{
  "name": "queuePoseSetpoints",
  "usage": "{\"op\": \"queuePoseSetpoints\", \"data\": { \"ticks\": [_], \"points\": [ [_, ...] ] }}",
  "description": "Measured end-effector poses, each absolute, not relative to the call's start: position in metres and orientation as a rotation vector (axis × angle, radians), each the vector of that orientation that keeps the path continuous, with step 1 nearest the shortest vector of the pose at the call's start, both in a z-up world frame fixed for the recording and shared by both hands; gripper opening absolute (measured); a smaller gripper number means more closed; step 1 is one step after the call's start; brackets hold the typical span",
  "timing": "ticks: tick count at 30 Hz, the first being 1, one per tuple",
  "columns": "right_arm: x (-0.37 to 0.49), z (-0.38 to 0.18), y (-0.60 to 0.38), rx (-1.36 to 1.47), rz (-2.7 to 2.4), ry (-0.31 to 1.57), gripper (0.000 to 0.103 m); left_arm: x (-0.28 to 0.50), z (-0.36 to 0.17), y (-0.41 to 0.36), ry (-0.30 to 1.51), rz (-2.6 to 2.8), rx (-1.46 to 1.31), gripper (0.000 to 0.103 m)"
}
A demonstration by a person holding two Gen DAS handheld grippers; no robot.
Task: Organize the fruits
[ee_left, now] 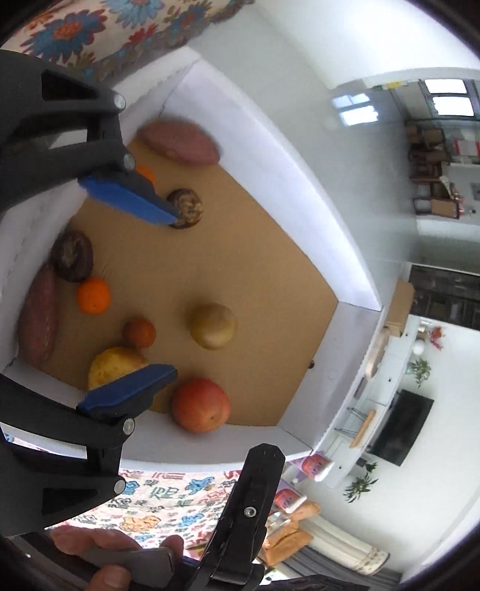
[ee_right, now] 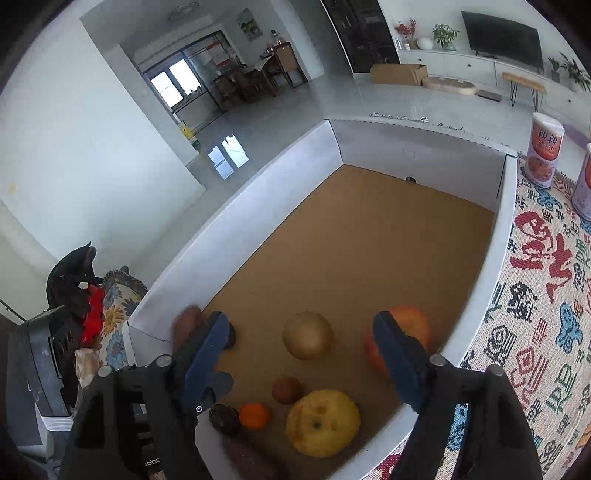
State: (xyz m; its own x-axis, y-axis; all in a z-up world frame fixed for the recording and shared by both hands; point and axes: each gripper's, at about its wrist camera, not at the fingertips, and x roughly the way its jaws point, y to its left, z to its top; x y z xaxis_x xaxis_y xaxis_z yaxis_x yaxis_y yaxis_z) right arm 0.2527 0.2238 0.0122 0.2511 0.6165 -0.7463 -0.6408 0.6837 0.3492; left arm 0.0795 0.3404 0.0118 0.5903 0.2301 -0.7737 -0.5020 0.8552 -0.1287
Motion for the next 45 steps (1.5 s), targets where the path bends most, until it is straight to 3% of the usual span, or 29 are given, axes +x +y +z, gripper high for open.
{"op": "queuePoseSetpoints", "data": {
  "ticks": [2,7,12,29,45],
  "points": [
    [0.244,0.034,0.213,-0.080,0.806,0.932,0.103,0.066,0.028,0.326,0.768,0.509,-0.239,0.098],
    [0.215,0.067,0.182,-0.230,0.711,0.854,0.103,0.046,0.043,0.301,0.735,0.625,-0.153,0.101],
    [0.191,0.061,0.157,-0.270,0.660,0.878,0.103,0.036,0.036,0.311,0.821,0.567,-0.321,0.101],
    [0.137,0.032,0.195,-0.400,0.716,0.965,0.103,0.009,0.036,0.328,0.867,0.718,-0.270,0.101],
    [0.127,0.048,0.203,-0.430,0.685,0.928,0.103,0.001,0.041,0.332,0.899,0.682,-0.309,0.102]
  ]
}}
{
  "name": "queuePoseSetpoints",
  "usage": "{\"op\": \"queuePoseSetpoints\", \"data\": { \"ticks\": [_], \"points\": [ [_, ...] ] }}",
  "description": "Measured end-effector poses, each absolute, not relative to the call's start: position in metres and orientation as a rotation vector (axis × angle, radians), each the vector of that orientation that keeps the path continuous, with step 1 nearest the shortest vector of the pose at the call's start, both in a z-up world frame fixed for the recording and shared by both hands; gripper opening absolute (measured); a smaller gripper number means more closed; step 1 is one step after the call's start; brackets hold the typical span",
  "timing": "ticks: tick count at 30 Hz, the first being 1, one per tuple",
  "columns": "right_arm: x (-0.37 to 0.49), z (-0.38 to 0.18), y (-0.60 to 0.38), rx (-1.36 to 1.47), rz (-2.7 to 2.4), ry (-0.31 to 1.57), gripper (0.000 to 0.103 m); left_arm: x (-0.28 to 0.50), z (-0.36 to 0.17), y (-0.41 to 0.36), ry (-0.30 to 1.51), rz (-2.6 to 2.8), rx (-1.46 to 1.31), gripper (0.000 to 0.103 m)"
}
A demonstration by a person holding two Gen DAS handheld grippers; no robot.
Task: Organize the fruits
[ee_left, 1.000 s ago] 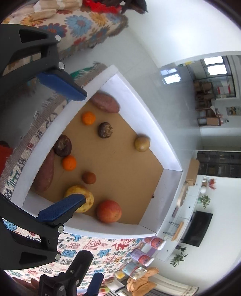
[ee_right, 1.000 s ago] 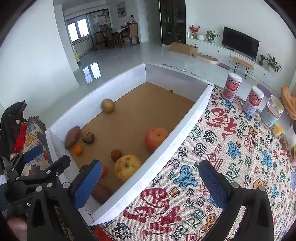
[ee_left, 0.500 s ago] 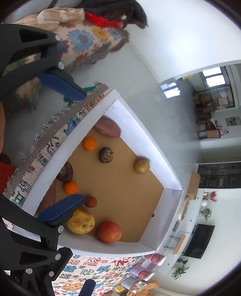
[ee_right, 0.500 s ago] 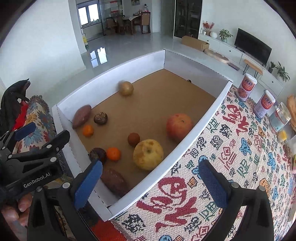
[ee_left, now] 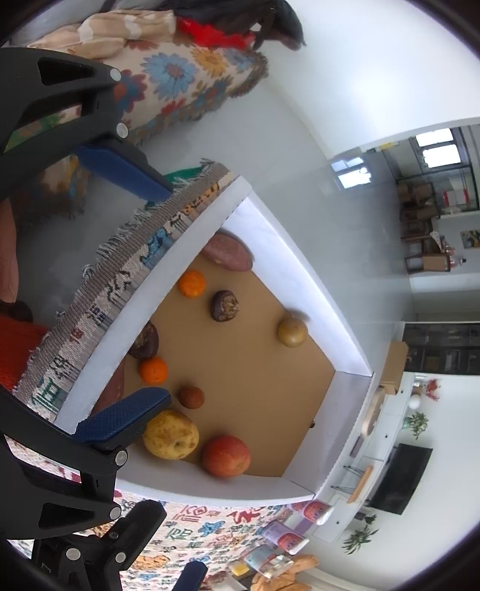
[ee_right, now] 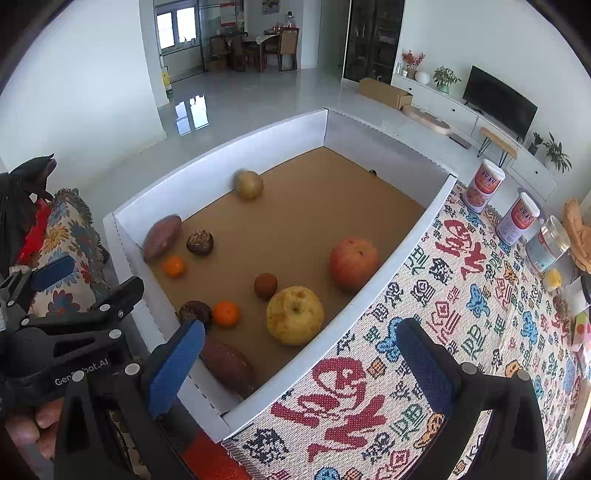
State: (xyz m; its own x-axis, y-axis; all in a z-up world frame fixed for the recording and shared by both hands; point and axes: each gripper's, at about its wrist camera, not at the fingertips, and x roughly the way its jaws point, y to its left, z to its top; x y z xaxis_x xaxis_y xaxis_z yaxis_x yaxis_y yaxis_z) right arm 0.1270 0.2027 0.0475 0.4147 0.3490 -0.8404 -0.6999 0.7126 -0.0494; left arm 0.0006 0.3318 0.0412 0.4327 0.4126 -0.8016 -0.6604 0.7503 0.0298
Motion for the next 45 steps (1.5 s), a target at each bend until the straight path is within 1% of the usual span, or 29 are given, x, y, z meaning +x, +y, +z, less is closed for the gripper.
{"op": "queuePoseSetpoints", "data": {
  "ticks": [12,45],
  "points": [
    [0.123,0.067,0.199,-0.407,0.686,0.922,0.103,0.000,0.055,0.326,0.870,0.690,-0.275,0.102],
    [0.131,0.050,0.205,-0.403,0.679,0.966,0.103,0.007,0.044,0.333,0.892,0.702,-0.285,0.102]
  ]
}}
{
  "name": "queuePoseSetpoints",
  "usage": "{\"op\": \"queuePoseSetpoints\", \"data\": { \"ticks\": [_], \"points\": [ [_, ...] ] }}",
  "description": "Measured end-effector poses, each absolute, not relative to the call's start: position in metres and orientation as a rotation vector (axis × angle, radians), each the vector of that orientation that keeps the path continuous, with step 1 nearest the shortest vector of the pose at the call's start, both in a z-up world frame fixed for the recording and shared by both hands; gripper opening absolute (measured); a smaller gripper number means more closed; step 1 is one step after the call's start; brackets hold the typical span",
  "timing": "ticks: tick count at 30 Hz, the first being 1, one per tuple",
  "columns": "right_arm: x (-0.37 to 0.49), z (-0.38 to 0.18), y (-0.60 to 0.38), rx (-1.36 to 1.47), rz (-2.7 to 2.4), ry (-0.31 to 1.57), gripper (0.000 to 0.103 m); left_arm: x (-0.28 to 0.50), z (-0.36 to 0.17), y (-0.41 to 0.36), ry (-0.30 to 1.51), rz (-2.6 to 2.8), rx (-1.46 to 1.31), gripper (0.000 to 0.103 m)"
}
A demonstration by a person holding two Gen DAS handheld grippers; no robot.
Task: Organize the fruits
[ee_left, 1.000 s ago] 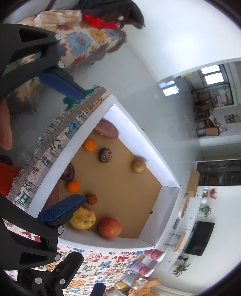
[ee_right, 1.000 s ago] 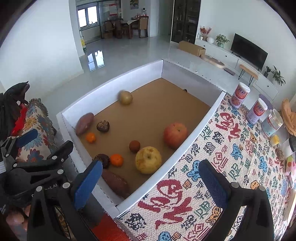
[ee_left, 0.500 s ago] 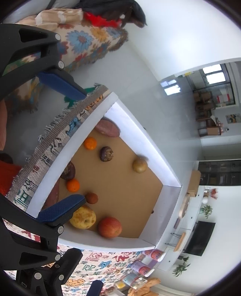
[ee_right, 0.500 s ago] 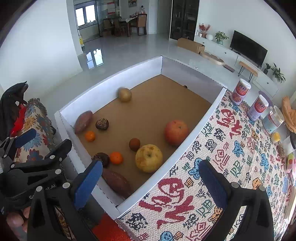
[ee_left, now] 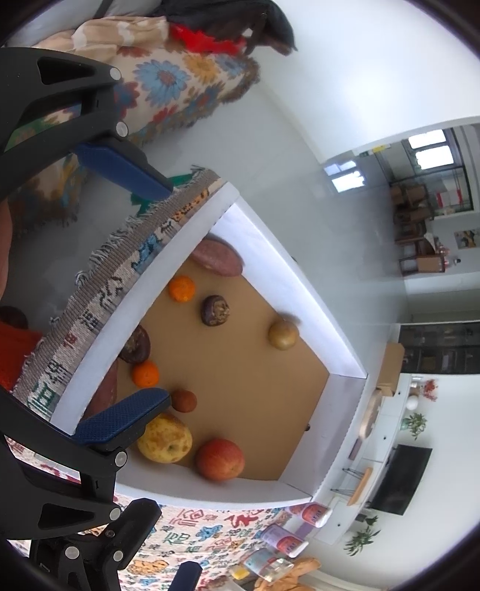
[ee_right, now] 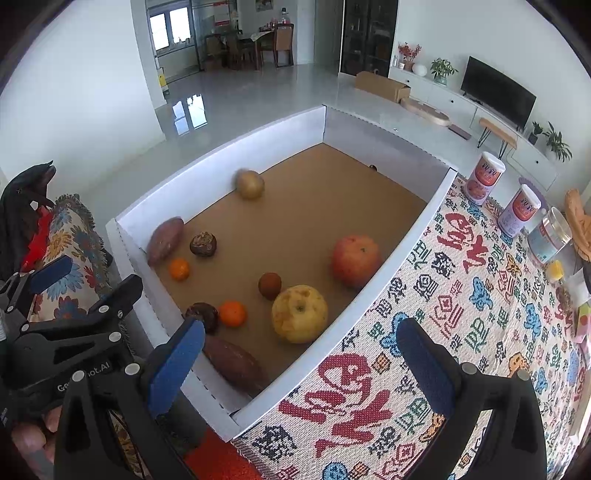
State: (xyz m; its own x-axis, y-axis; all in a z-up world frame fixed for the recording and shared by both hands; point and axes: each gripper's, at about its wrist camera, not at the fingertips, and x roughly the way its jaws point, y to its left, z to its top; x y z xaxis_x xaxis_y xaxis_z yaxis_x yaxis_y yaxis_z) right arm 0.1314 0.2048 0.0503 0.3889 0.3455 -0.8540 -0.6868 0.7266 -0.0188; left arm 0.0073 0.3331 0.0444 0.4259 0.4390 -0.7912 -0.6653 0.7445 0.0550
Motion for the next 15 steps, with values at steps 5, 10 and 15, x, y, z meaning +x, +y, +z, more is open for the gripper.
{"op": "queuePoseSetpoints", "data": {
  "ticks": [5,10,15],
  "points": [
    [0.1311,0.0505,0.2049,-0.403,0.680,0.966,0.103,0.0078,0.0432,0.3354,0.898,0.703,-0.288,0.102],
    [0.1333,0.0478,0.2054,-0.403,0.677,0.971,0.103,0.0080,0.0409,0.3361,0.900,0.697,-0.291,0.102],
    [0.1349,0.0459,0.2051,-0.404,0.676,0.971,0.103,0.0075,0.0434,0.3345,0.881,0.685,-0.297,0.102]
  ]
}}
